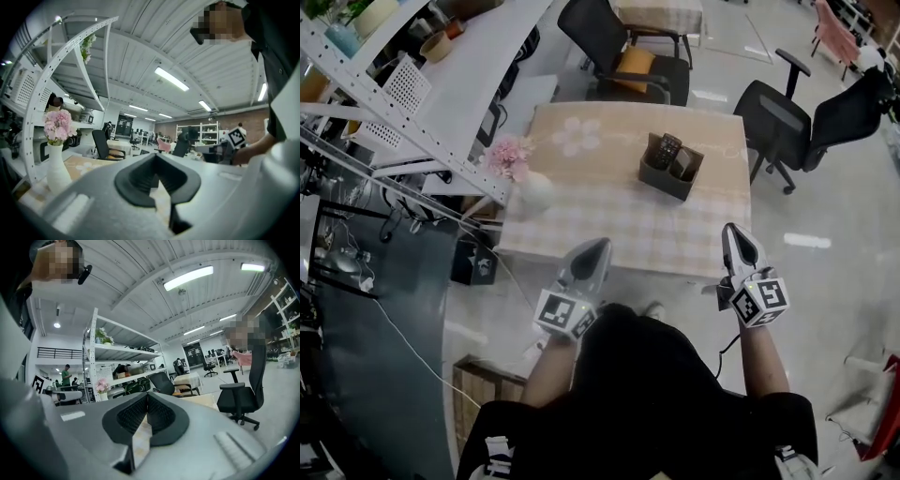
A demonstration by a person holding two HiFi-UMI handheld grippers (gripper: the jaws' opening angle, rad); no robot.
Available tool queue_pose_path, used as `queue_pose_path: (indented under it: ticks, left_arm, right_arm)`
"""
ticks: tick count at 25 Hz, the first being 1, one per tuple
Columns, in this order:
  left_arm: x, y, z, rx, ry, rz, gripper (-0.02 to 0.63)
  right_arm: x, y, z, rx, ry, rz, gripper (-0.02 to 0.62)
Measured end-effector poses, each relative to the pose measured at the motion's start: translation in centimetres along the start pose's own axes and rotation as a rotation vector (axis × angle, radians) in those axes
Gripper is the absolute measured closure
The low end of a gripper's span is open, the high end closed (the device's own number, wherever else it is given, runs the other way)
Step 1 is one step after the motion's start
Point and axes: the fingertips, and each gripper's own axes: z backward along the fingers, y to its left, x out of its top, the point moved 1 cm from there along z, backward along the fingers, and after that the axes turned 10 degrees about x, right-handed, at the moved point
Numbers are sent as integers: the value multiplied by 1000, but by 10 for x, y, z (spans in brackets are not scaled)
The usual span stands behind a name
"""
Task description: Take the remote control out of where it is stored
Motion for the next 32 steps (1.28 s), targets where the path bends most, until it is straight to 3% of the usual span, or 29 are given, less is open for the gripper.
queue_pose_path:
  ticks: [8, 32]
  left_arm:
    - [-4, 21, -34, 14, 35, -2, 606]
    - [-4, 111, -166, -108, 94, -16, 606]
  right_arm:
    - [-11, -34, -51, 10, 34, -17, 565]
    - [-51, -107, -194, -63, 202, -37, 458]
